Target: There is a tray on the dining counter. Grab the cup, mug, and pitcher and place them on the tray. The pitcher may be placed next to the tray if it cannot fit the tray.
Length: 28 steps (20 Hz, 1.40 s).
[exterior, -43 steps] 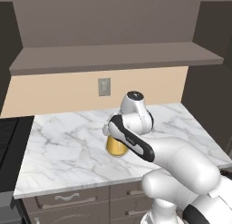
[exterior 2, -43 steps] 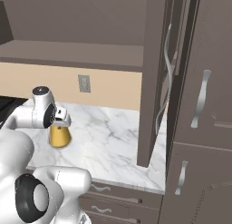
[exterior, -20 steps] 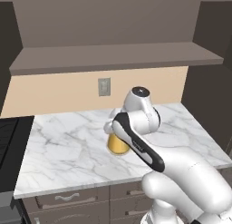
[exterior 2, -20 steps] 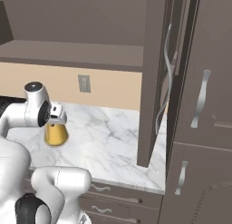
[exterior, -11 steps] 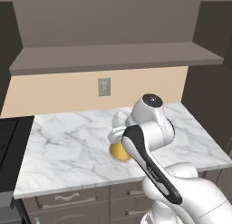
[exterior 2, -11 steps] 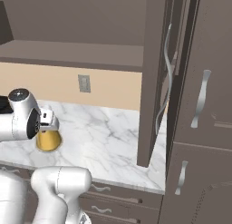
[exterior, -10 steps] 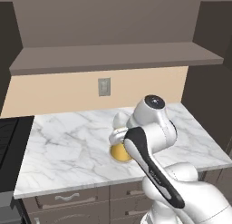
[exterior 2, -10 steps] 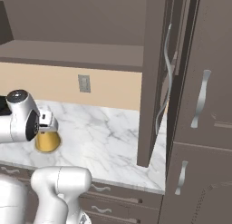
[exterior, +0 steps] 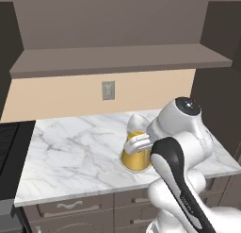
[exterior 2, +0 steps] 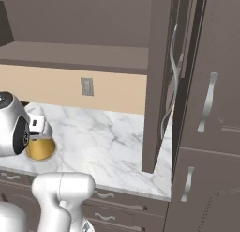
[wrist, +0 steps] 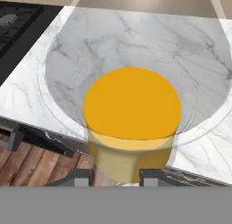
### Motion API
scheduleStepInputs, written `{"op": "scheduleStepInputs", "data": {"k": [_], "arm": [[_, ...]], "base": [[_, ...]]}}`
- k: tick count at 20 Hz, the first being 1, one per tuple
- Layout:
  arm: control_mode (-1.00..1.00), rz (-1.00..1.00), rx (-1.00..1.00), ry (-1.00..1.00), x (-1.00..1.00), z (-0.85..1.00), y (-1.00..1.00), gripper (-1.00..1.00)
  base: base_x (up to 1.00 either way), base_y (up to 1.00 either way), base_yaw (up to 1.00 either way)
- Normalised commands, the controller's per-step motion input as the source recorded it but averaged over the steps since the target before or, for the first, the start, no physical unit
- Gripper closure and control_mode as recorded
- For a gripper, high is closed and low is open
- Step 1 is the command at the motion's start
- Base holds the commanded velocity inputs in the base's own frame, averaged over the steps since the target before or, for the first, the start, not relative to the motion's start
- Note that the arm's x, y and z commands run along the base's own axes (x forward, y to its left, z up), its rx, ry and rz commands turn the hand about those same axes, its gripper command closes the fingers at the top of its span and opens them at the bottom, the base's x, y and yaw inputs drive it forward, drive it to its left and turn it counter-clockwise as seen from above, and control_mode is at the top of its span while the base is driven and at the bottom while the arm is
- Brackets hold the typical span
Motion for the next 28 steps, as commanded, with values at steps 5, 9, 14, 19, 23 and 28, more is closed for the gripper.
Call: {"op": "scheduleStepInputs", "data": {"k": [5,9,14,19,23,28], "arm": [[-1.0,0.0,0.13,0.0,-0.39,0.49,-0.15,1.0],[-1.0,0.0,0.12,0.01,-0.1,0.25,-0.21,1.0],[1.0,0.0,0.01,0.0,-0.04,0.0,-0.07,1.0],[1.0,0.0,0.0,0.0,0.0,0.0,0.0,1.0],[1.0,0.0,0.0,0.0,0.0,0.0,0.0,1.0],[1.0,0.0,0.0,0.0,0.0,0.0,0.0,1.0]], "base": [[0.0,0.0,0.0],[0.0,0.0,0.0],[-0.16,0.0,0.01],[-0.86,0.19,0.07],[-1.0,0.6,0.12],[-0.93,0.88,0.27]]}}
